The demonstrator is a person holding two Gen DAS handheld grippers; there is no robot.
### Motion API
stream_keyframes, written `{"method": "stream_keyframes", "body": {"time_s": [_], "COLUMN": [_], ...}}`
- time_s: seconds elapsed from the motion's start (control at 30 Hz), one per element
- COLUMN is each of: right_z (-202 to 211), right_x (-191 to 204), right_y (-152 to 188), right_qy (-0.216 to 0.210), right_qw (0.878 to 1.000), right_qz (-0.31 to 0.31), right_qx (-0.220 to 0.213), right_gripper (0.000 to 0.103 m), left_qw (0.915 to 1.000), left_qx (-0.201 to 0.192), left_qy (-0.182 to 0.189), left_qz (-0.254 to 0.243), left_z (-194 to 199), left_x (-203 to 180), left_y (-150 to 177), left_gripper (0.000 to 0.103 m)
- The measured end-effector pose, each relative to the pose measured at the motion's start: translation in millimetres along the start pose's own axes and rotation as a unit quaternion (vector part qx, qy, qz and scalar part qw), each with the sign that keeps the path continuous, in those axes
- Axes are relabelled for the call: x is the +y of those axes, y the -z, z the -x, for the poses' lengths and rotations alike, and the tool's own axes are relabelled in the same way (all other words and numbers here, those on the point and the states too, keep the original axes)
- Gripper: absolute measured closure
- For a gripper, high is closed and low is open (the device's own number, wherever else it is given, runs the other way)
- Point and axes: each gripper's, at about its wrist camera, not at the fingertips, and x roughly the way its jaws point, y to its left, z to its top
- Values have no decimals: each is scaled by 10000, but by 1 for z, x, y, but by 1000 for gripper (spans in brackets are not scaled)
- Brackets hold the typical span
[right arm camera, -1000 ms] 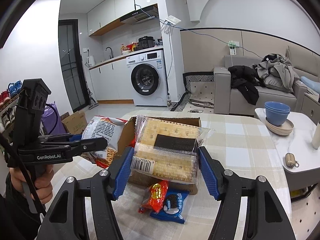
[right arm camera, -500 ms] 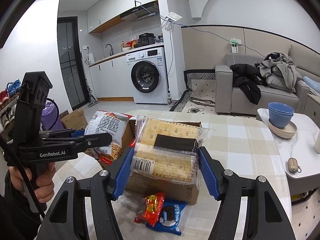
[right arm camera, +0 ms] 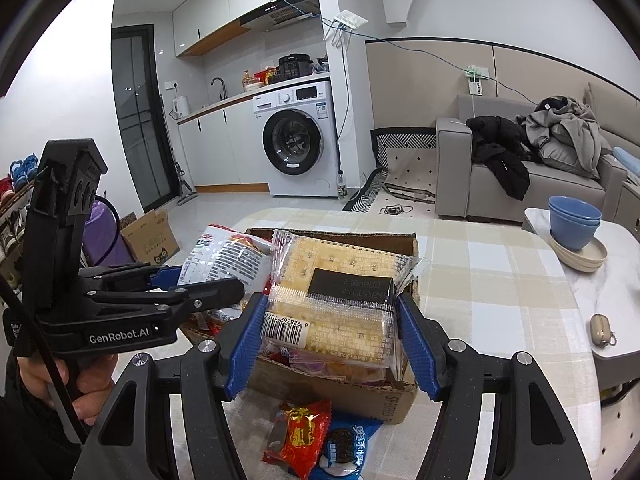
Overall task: Organize snacks
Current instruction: 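Lower the white bag into the box and open the left gripper while the right releases the cracker pack, then move both open grippers back toward the red and blue packs beside the box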
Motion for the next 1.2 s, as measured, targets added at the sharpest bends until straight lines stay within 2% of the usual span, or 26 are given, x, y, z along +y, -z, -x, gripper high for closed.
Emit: {"method": "stream_keyframes", "body": {"time_s": [0.3, 0.6, 0.77, 0.83, 0.9, 0.93, 1.0, 1.07, 1.1, 1.13, 1.2], "right_z": [-13, -15, -16, -14, -11, -10, -7, -2, 2, 5, 14], "right_x": [2, 0, 0, 0, 1, 0, -3, -6, -8, -10, -16], "right_y": [2, 0, -2, -1, 1, 2, 5, 8, 10, 12, 16], "right_qy": [83, 124, 164, 132, 165, 183, 219, 265, 311, 335, 380], "right_qw": [9999, 9999, 9998, 9998, 9998, 9997, 9997, 9996, 9995, 9994, 9992], "right_qz": [35, 61, 115, 130, 130, 118, 82, 48, 16, -15, -148], "right_qx": [70, 88, 91, 85, 55, 58, 77, 78, 58, 44, -16], "right_gripper": [37, 37, 27, 17, 14, 13, 10, 5, 4, 3, 2], "left_qw": [9998, 9999, 9996, 9995, 9996, 9996, 9997, 9995, 9993, 9991, 9988], "left_qx": [10, 39, 96, 115, 125, 130, 124, 109, 88, 57, -31], "left_qy": [-118, -110, -203, -215, -185, -172, -76, -21, -87, -163, -217], "left_qz": [-157, -109, -155, -198, -194, -188, -215, -300, -352, -398, -428], "left_z": [-17, -24, -29, -31, -31, -30, -27, -22, -19, -15, -7], "left_x": [-4, 1, 2, 2, 3, 4, 2, -3, -5, -10, -15], "left_y": [2, 4, 6, 7, 8, 9, 10, 12, 13, 15, 18], "left_gripper": [61, 60, 55, 52, 46, 39, 31, 17, 14, 4, 1]}}
